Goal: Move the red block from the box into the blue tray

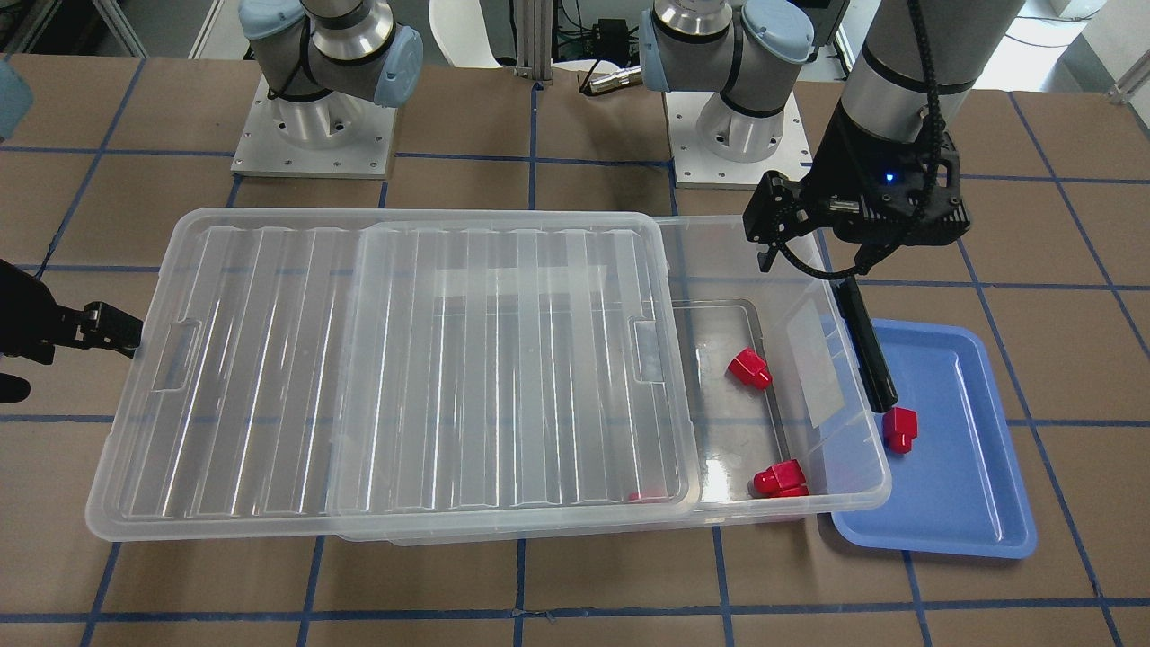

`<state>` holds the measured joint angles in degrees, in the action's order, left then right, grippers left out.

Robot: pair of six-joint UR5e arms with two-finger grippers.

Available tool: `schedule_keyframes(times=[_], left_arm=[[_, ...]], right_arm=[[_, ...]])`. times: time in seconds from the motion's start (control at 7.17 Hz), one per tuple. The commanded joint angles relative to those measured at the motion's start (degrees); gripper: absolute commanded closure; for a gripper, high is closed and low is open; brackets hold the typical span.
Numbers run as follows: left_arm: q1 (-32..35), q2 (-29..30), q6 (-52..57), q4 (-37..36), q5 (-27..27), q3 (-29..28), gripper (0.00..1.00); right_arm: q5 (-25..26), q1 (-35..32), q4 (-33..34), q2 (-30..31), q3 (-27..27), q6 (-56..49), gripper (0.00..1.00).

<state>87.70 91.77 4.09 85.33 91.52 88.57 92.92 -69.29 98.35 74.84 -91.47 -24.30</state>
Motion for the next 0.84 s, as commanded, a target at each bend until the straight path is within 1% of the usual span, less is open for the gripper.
schedule_keyframes(times=[0.0,0.7], left_arm=[[-0.60,-0.28,-0.13,1.67,-0.12,-0.59,0.00],[-0.68,-0.19,-0.22,1.86,-0.47,-0.59,0.00]], right_arm=[[0.07,-1.88,0.17,-0.05,-0.02,1.26,0.00],[-0.02,-5.14,0.17,-0.05,0.07,6.09,0.00]])
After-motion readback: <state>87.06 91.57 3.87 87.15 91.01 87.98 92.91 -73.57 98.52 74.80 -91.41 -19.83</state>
